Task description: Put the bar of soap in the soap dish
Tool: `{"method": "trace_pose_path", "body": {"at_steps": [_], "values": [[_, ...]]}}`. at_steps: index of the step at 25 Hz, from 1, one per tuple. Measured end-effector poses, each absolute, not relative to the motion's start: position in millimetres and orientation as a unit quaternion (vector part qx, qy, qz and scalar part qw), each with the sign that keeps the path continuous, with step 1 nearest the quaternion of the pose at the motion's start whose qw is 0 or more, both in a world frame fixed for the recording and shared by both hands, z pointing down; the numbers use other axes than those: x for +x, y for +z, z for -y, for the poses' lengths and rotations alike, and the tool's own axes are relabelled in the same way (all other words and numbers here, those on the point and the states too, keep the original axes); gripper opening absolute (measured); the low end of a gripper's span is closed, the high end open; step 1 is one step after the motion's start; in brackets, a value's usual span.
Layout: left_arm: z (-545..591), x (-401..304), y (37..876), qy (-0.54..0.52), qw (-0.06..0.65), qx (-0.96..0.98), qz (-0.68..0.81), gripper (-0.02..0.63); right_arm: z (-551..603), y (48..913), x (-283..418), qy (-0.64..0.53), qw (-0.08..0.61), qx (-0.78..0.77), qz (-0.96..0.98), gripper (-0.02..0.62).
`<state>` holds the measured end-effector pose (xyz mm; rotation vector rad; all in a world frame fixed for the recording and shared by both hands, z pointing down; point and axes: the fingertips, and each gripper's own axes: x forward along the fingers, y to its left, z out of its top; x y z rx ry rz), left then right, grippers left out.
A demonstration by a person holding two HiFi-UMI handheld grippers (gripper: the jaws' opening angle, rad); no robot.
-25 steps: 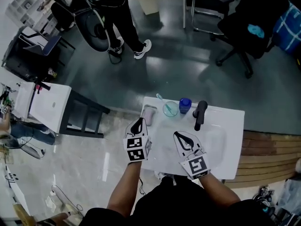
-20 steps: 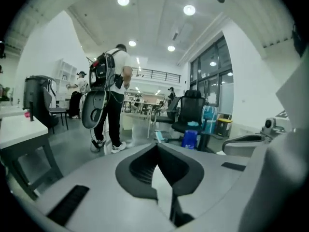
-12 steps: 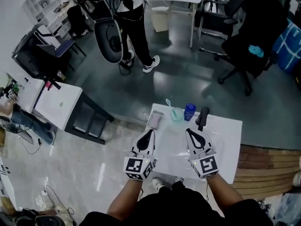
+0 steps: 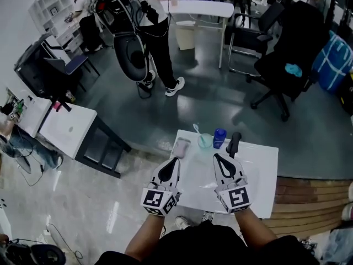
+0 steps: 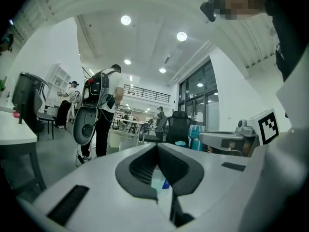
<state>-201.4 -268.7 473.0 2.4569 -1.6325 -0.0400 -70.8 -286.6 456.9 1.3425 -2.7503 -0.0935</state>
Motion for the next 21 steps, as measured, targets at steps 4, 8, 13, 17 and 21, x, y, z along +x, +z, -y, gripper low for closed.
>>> {"method": "trace_pose_path", "body": {"at_steps": [4,8,13,17,21], "values": [[270.0,-207.9,466.2,-0.015,0.085,0.827,0.556,0.021,288.6,445.2,-75.2,-0.04,0.035,0.44,0.896,0.015],[269.2,-211.9,462.5,-0.018,0.085,0.823,0.561,0.021,286.1,444.0,-77.0,-0.038,0.036,0.437,0.898,0.015],[267.0,-211.5,462.7,-0.018,0.085,0.822,0.562,0.021,283.6,442.3,-79.2,-0.035,0.031,0.436,0.899,0.015],[266.8,-207.0,464.1,-0.003,0.078,0.822,0.564,0.021,282.3,444.4,-78.7,-0.033,0.033,0.435,0.899,0.015],[268.8,-201.4,465.1,0.002,0.089,0.824,0.559,0.021,282.4,445.6,-77.1,-0.029,0.027,0.432,0.901,0.015]]}}
